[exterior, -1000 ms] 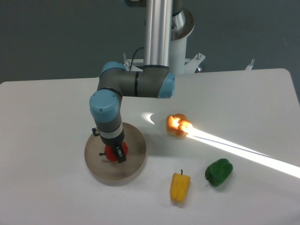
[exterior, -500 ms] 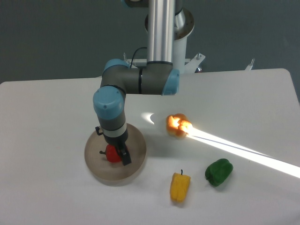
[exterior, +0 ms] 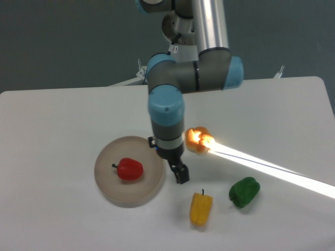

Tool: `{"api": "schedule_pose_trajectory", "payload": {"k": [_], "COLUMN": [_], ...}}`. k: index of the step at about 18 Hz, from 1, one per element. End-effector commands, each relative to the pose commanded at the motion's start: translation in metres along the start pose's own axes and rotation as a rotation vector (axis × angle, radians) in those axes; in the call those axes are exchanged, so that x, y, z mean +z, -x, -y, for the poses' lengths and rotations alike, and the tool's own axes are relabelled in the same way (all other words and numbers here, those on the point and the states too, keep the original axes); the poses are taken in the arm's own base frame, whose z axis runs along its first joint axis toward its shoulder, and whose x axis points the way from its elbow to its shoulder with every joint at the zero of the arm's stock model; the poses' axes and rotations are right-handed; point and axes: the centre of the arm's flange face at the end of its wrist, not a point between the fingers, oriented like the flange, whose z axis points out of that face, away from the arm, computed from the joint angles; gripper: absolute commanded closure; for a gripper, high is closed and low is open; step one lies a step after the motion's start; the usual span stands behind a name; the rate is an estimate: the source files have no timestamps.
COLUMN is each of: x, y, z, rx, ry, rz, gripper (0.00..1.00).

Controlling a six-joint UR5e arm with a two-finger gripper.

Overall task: Place the red pepper on the plate
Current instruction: 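Lift the open gripper up and away from the pepper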

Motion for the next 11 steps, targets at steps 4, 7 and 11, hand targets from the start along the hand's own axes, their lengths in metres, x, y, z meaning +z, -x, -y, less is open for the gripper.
{"api": "schedule_pose_trajectory", "payload": {"k": [4,7,11], "x": [0.007,0.004,0.018], "y": [0.037,0.068,0.087], "z": [-0.058,-0.091,-0.11], "rx": [0.059,0.066,0.049], "ry": [0.018,0.06,0.064], "rz": [-0.004,0.029,0.036], "gripper": [0.0,0.0,0.0]}}
